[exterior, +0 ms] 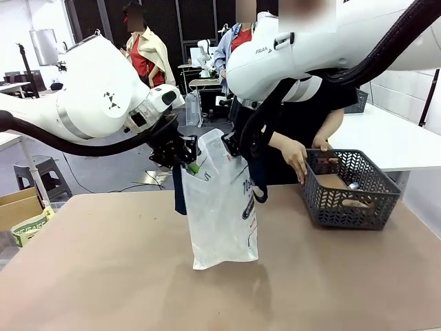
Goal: Transfer purchased items from the store into the shopping bag.
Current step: Open the Reusable shopping bag in the center of the table.
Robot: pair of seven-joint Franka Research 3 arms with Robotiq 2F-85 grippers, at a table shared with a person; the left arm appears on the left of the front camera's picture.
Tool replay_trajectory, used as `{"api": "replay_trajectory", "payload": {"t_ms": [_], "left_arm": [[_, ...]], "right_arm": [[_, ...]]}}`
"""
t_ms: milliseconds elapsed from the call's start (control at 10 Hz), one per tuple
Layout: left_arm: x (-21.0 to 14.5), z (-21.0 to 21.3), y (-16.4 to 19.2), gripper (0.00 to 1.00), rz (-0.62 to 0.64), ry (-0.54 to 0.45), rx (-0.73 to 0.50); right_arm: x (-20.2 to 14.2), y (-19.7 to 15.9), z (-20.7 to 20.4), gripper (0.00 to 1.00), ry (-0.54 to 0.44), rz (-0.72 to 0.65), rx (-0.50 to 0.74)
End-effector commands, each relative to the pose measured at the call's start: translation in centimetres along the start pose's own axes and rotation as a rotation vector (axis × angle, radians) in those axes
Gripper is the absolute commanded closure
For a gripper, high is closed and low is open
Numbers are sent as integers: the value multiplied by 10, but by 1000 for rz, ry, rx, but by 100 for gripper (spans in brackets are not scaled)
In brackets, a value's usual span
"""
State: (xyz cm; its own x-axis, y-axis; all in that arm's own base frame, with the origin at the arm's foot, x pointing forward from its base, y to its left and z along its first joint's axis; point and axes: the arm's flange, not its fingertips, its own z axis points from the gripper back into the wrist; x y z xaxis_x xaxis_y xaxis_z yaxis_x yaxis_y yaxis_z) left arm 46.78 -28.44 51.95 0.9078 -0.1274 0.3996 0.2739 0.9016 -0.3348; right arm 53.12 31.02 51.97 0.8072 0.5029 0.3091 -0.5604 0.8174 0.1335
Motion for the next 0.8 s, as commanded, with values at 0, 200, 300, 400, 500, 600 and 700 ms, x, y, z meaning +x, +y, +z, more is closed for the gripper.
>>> {"api": "replay_trajectory", "payload": {"t_ms": [0, 200, 300, 400, 500, 600, 700], "left_arm": [[2, 16, 11, 100, 40, -7, 13], [-1, 29, 25, 100, 70, -51, 39], [-3, 34, 30, 100, 86, -76, 60], [-6, 35, 36, 100, 106, -97, 78], [-8, 35, 42, 100, 121, -97, 84], [-10, 34, 46, 100, 134, -104, 98], [-11, 31, 45, 100, 142, -58, 98]], "right_arm": [[-15, -7, 6, 100, 0, 19, 21], [-18, -13, 12, 100, -3, 31, -6], [-20, -17, 13, 100, 0, 29, 10], [-20, -22, 15, 100, 12, 48, 34], [-20, -26, 16, 100, 48, 91, 38], [-19, -32, 18, 100, 66, 167, 66], [-17, -41, 18, 100, 48, 199, 70]]}}
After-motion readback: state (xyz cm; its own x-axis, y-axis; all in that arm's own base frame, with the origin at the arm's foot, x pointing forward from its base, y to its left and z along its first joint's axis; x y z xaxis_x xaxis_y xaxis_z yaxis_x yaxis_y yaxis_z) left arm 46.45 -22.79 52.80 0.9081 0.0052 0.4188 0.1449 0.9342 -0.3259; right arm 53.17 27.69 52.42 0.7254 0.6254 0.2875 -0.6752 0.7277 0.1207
